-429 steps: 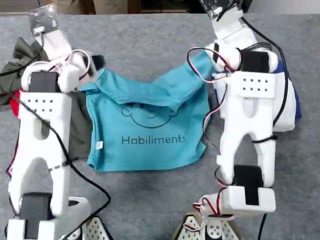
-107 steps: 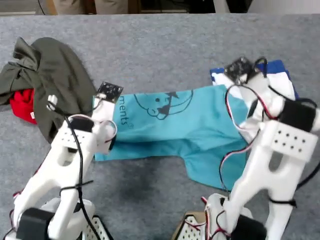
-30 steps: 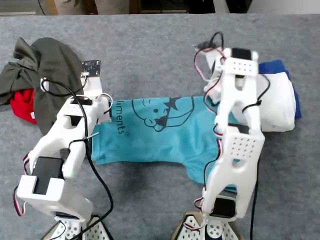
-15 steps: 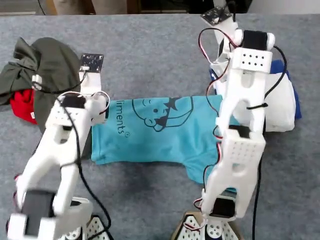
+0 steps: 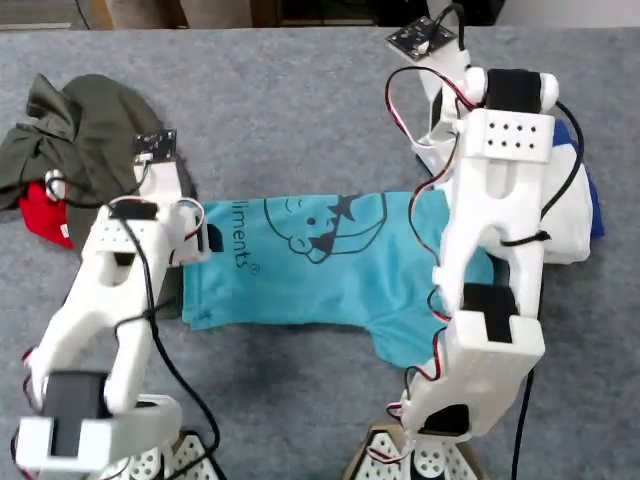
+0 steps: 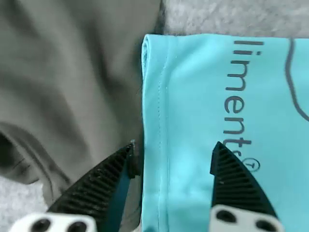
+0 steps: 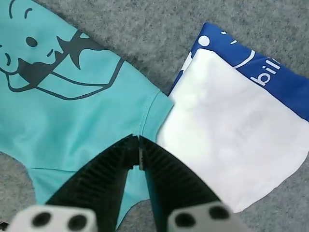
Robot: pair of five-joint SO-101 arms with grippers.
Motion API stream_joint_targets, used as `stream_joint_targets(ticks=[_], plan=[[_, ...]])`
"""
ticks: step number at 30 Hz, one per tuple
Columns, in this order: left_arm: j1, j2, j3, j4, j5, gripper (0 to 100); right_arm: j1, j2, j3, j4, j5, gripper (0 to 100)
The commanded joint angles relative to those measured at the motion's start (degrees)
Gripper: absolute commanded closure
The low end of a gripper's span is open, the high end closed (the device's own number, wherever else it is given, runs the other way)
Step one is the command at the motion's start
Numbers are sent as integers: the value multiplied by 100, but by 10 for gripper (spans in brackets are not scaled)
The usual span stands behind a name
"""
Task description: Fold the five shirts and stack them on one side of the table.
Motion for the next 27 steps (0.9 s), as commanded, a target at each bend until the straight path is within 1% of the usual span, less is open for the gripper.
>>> stream_joint_targets(ticks=[1,4,6,10,16,18,20,22,23,25,27], plan=[[62,532,-545,-79,53,753,-92,-321,13,79,-53,996],[264,989,-782,-70,62,756,-92,-295,13,79,-53,996],[343,1138,-897,-62,70,778,-92,-295,13,79,-53,996],[475,1200,-932,-88,70,805,-92,-295,13,79,-53,996],[475,1235,-870,-97,70,807,-75,-295,13,70,-53,996],[501,1376,-905,-97,290,806,-92,-295,13,70,-53,996],[466,1596,-1046,-62,738,804,-92,-295,13,70,-53,996],[325,1859,-1363,211,1187,805,-75,-295,13,70,-53,996],[264,2009,-1574,422,1257,807,-57,-295,13,70,-53,996],[255,2352,-1952,747,1222,817,-48,-295,13,70,-53,996],[281,2712,-2330,976,1099,872,-48,-303,13,70,-53,996]])
